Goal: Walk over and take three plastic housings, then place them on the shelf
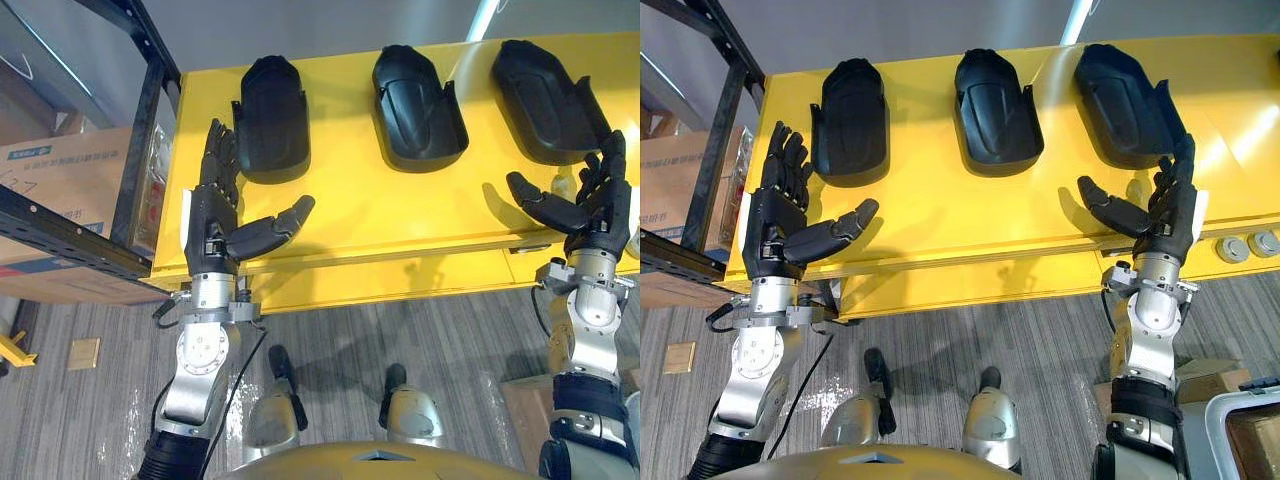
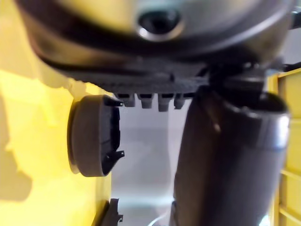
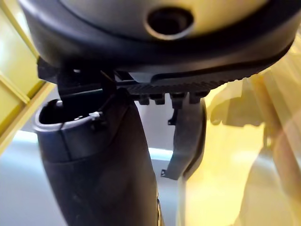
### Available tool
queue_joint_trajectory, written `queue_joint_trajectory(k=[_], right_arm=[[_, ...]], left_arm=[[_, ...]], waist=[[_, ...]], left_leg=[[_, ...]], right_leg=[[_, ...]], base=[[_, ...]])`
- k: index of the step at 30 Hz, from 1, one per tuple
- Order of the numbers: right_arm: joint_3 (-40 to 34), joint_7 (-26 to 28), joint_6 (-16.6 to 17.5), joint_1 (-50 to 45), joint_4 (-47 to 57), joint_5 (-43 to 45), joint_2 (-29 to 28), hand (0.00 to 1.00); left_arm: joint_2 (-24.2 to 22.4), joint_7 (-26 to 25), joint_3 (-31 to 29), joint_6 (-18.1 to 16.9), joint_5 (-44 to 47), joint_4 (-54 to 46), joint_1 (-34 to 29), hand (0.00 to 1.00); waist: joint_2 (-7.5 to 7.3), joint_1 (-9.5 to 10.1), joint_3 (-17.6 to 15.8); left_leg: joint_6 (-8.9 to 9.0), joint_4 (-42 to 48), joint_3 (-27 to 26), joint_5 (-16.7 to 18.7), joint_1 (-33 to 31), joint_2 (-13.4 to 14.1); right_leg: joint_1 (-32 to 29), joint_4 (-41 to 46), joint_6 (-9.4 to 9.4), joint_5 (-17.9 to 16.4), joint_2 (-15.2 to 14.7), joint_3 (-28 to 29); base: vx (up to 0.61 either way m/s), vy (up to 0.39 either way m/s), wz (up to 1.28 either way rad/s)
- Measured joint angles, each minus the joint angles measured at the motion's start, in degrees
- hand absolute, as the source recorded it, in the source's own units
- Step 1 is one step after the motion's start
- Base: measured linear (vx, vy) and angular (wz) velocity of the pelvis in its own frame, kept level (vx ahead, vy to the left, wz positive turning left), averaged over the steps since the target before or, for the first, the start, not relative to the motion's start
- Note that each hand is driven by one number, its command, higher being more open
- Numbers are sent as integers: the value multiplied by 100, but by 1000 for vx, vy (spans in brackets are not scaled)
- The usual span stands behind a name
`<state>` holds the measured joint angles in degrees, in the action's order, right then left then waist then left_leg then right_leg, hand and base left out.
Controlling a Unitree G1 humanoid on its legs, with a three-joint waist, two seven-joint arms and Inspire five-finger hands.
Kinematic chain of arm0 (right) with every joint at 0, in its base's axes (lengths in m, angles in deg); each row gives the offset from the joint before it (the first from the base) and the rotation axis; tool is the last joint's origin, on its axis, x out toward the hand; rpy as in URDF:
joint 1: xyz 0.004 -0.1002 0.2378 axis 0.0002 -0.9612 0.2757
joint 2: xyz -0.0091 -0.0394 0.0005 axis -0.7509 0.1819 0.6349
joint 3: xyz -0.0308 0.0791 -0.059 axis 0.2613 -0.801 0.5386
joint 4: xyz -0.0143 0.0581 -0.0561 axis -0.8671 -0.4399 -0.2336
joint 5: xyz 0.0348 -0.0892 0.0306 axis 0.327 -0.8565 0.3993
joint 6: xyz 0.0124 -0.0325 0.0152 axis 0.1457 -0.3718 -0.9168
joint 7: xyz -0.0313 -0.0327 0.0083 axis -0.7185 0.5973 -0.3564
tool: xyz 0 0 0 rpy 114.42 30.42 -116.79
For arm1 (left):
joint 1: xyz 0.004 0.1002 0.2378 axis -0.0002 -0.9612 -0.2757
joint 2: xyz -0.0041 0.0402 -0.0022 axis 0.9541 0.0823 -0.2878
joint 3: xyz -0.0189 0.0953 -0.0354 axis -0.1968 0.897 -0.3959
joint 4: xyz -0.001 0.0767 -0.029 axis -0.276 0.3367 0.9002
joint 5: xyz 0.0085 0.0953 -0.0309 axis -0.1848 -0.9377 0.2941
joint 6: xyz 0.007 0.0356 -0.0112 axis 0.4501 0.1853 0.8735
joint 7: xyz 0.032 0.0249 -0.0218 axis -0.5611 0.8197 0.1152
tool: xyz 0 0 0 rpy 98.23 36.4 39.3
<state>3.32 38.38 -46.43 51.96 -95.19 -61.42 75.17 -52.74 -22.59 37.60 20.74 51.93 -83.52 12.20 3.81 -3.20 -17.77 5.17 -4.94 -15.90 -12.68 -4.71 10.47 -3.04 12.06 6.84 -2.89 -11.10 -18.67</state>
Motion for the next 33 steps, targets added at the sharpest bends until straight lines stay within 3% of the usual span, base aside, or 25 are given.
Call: queue_joint_trajectory(k=[5, 27, 33], right_arm=[[-3, -3, 1, 226, -139, 40, 262, 100], [-10, -34, 35, 412, -400, 29, 449, 100], [-159, -451, 152, -635, 1485, -338, -242, 100]], left_arm=[[22, -13, -37, 0, 6, 0, 46, 100], [119, -4, -39, -2, 5, 0, 71, 100], [-76, -19, 27, -43, -16, -2, 12, 100]], waist=[[-9, -8, -124], [-23, -14, -275], [-7, -27, -263]], left_leg=[[15, -2, 10, 3, -10, -23], [1, -2, 9, -11, -14, -51], [15, -15, -20, 28, 61, -54]], right_leg=[[-45, 104, 0, -34, -40, 1], [-83, 168, 5, -38, -82, 15], [-1, 119, 35, -70, -84, 20]], base=[[-8, -1, 0], [0, 0, 0], [1, 0, -1]])
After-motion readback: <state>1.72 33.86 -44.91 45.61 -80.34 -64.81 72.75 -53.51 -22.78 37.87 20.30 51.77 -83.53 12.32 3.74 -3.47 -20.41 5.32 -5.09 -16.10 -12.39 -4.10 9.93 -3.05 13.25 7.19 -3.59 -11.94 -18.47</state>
